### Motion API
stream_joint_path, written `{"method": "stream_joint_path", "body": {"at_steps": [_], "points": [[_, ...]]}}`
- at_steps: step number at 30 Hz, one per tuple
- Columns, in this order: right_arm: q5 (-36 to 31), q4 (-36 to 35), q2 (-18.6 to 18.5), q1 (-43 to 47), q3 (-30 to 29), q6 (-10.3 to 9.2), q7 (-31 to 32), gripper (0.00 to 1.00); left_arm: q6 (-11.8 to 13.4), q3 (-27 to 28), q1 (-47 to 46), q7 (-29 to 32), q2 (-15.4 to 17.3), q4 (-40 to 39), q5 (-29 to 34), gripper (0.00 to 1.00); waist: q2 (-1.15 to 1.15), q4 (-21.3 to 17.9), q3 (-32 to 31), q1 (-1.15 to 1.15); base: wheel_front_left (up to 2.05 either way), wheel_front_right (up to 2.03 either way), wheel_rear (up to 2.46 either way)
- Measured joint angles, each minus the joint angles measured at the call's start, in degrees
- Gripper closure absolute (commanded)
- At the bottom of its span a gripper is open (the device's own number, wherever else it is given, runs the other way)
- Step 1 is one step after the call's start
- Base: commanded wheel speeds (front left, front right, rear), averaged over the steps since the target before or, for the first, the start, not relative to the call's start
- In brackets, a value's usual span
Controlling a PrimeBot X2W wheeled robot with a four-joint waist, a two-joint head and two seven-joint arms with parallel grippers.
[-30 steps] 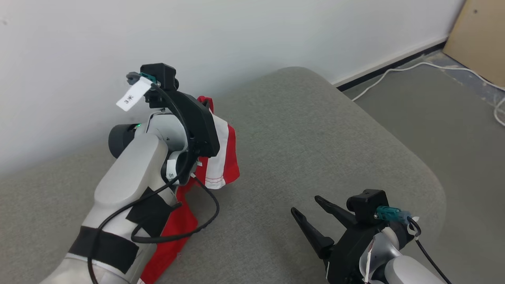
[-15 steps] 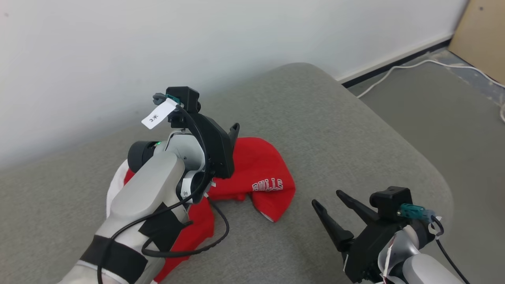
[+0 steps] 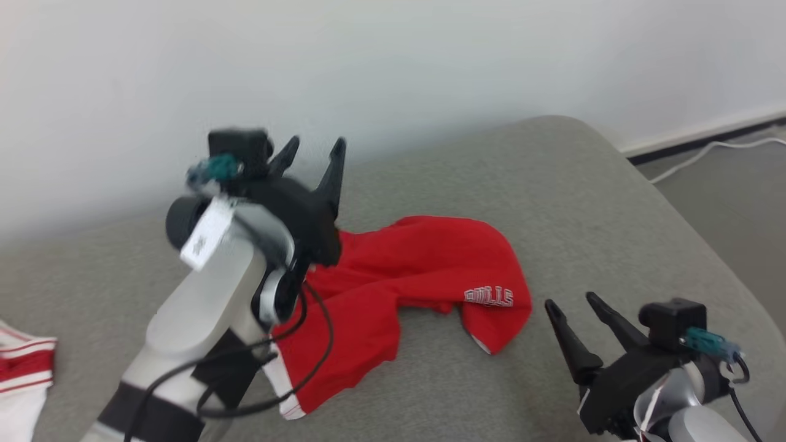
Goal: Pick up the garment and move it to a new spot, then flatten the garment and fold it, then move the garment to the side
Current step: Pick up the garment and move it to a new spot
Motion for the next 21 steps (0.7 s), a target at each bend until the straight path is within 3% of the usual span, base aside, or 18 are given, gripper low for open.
{"method": "stream_joint_path", "body": {"at_steps": [7,14,21], "points": [[0.00,-0.63,-0.11,4.71,-2.77,-1.31,-2.41,0.00,0.00,2.23,9.44,-5.99,4.46,-5.39,3.66,0.00,0.00,5.40,-1.41,0.00,0.00,0.00,0.00],[-0.19,-1.70,0.49,5.43,-2.90,-1.52,-3.39,0.00,0.01,11.09,22.99,-11.48,8.29,-10.18,5.19,0.00,0.00,9.23,-3.26,0.00,0.00,0.00,0.00],[-0.56,-2.80,0.75,6.67,-4.57,-2.02,-4.78,0.00,0.02,20.01,36.34,-13.52,8.00,-15.69,6.88,0.00,0.00,10.56,-4.51,-0.01,0.00,0.00,0.00]]}}
